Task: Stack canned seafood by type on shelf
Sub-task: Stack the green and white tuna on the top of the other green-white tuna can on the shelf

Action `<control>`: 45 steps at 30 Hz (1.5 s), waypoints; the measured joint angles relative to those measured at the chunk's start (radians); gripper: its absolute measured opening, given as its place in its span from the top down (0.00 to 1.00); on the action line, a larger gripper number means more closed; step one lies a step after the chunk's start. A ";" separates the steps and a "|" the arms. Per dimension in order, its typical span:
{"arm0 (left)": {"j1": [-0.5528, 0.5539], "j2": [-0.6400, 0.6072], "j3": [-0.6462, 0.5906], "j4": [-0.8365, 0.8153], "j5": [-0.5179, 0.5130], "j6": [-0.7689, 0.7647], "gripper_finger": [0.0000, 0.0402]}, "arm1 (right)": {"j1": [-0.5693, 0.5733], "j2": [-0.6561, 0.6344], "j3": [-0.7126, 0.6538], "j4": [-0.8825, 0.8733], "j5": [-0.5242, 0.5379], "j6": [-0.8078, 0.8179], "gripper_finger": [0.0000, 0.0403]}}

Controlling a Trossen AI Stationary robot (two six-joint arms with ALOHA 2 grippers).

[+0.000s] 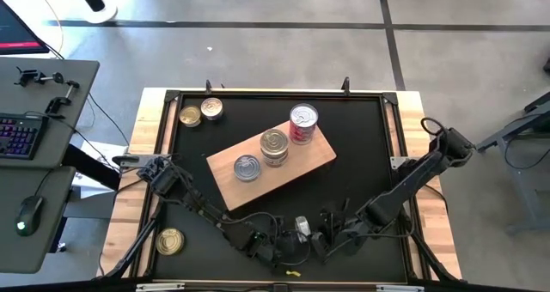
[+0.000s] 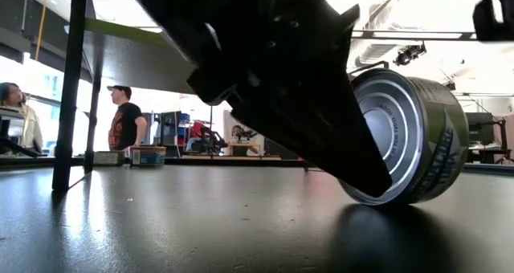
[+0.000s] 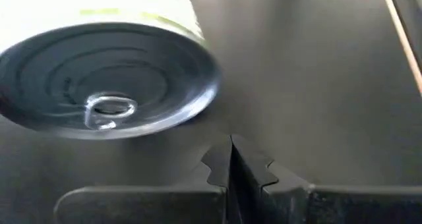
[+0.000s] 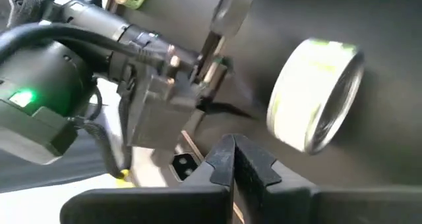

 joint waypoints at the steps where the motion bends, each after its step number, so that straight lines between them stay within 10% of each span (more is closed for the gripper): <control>1: -0.004 -0.002 0.000 0.000 0.000 -0.009 1.00 | 0.000 0.000 0.026 -0.049 0.000 -0.013 1.00; 11: 0.000 -0.012 0.001 0.113 -0.007 0.040 1.00 | 0.000 -0.002 0.230 -0.493 0.006 -0.056 1.00; 22: 0.006 -0.057 0.001 0.075 -0.005 0.072 1.00 | -0.005 0.017 0.204 -0.485 0.001 -0.099 0.99; 36: 0.000 -0.157 0.002 -0.211 -0.207 -0.013 1.00 | -0.167 0.090 0.203 -0.534 0.011 -0.283 0.67; 45: 0.063 -0.124 0.002 -0.134 -0.165 -0.063 1.00 | -0.262 0.193 0.203 -0.583 -0.096 -0.317 0.80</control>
